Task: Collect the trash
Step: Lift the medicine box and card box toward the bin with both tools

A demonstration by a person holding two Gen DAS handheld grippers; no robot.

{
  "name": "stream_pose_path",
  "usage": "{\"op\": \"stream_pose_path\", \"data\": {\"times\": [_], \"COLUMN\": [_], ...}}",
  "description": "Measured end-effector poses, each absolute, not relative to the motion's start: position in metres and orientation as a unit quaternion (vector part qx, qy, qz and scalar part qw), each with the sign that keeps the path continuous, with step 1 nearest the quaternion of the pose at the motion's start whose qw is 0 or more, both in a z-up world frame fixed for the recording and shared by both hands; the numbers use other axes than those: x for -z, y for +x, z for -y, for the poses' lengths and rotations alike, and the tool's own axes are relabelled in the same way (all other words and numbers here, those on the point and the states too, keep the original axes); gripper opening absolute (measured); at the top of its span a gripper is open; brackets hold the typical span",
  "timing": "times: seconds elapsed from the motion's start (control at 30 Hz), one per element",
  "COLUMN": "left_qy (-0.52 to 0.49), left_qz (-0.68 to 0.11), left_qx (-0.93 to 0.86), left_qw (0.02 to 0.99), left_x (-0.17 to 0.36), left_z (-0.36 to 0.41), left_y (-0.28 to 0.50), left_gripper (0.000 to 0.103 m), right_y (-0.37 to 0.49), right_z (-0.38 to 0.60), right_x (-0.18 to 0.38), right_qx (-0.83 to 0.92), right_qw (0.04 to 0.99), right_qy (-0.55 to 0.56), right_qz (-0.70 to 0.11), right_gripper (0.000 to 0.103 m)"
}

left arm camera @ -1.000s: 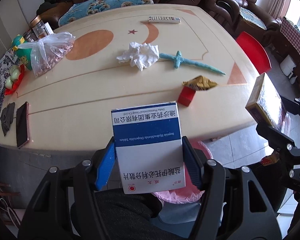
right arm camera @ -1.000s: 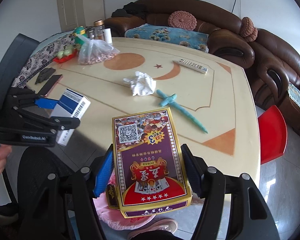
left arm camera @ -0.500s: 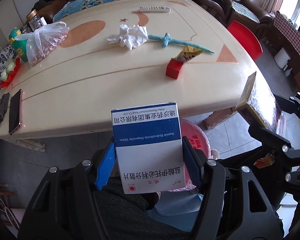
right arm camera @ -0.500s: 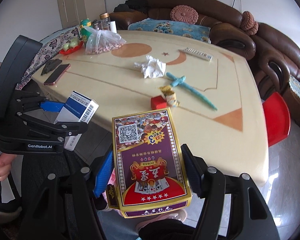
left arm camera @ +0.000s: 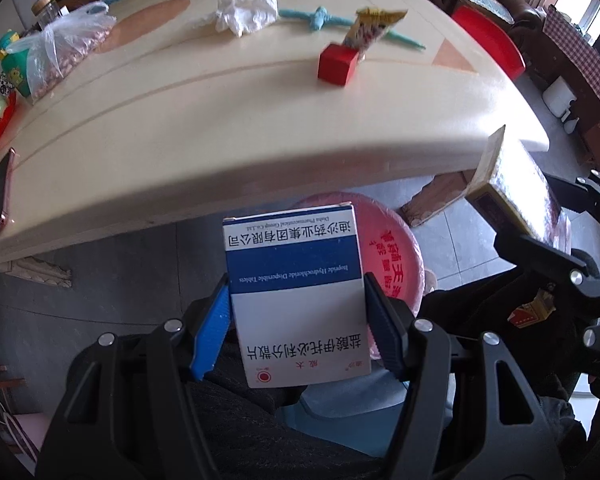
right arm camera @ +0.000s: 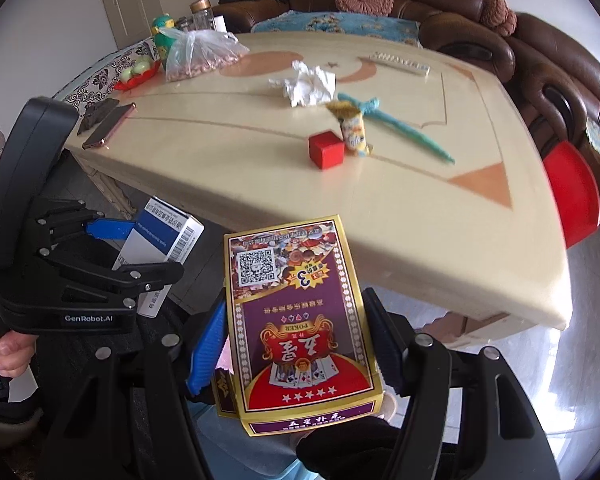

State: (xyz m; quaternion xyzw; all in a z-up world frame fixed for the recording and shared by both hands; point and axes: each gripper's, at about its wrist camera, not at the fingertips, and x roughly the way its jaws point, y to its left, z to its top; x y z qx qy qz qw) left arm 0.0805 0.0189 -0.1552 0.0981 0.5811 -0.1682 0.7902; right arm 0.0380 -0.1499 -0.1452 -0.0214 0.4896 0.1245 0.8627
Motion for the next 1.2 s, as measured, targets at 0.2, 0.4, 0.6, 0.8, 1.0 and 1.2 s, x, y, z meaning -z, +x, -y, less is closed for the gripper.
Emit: {"op": "stream_pose_path", "data": {"times": [0.2,0.4,0.6,0.8,1.0,1.2], "left_qy": [0.099,0.102,0.11,0.097,0.08,0.073], "left_qz": [-0.606,-0.619,-0.629,-0.647,-0.671,-0.691], "left_qx": [0.171,0.171,0.173,0.171,0.17,0.167], "left_qw": [0.771,0.76,0.75,0.737,0.718,0.7], "left_x": [0.188,0.21,0.229,0.253,0.282,0.305], "left_z": [-0.018,-0.012,-0.004,-0.006,-0.004,0.0], "left_y": [0.077,0.079,0.078,0.083,0.087,0.091], "left_gripper": [0.062,0.062,0.062,0.062,0.062,0.062], "right_y": [0.04,0.046,0.054,0.059,0.065,0.072], "right_z": [0.149,0.149,0.153,0.159,0.159,0.16], "right_x": [0.17,0.198,0.227,0.258,0.289,0.321], "right_qx": [-0.126,-0.123,-0.111,-0.103,-0.101,-0.101], "right_qw": [0.852,0.84,0.83,0.816,0.8,0.781], "right_qy": [-0.015,-0.007,-0.002,0.001,-0.001,-0.001], "right_qz": [-0.508,-0.528,-0.547,-0.569,-0.591,-0.616], "right_gripper": [0.063,0.063,0.063,0.063,0.063,0.063]}}
